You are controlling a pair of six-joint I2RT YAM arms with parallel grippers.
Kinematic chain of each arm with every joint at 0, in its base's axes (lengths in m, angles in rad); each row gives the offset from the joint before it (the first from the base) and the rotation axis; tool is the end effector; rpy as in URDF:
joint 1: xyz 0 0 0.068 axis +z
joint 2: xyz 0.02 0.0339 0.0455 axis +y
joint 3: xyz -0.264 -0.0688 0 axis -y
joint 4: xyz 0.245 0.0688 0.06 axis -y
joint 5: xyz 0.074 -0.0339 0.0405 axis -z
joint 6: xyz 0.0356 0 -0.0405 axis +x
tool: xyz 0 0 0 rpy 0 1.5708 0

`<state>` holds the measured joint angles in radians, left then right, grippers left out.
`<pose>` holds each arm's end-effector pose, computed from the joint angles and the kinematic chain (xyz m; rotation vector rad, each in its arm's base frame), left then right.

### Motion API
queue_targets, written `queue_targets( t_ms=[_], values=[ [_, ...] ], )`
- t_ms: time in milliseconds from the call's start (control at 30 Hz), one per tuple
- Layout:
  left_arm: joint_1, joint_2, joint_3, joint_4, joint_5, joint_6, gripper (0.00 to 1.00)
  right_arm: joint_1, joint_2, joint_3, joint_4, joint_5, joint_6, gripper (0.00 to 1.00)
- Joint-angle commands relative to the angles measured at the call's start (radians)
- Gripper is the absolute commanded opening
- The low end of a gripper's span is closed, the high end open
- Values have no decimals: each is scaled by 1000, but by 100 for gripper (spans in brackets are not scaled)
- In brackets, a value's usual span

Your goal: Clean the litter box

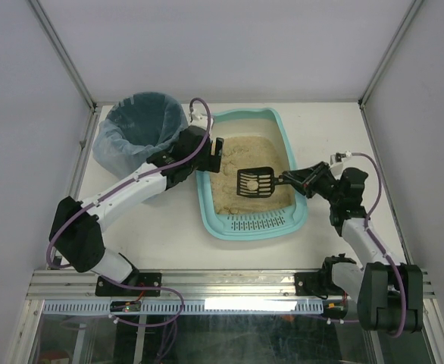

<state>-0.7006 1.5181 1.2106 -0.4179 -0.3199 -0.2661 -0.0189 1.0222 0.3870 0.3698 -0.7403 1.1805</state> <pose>0.2659 -0.2096 0.2886 0.3256 2.2327 -0.1490 0.2123 0.0200 0.2154 0.6233 1.9370 1.4511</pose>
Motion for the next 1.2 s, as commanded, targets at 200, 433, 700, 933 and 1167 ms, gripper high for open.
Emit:
queue_targets(
  t_ms=[200,433,700,933,1167],
  values=[
    [-6,-185,-66,143,41,81,78,-115,-13,-38,90,-42,76,0],
    [-7,-256,-113,199,116,119,78,-66,-1,8,89,-100,35,0],
    [-4,-358,-143,242,135,149,80,-57,-95,24,-30,-21,11,0],
    [7,-511,-77,232,161,160,86,-88,-92,24,25,-50,87,0],
    [7,-569,50,120,97,156,86,-55,-130,185,-137,71,66,0]
  ],
)
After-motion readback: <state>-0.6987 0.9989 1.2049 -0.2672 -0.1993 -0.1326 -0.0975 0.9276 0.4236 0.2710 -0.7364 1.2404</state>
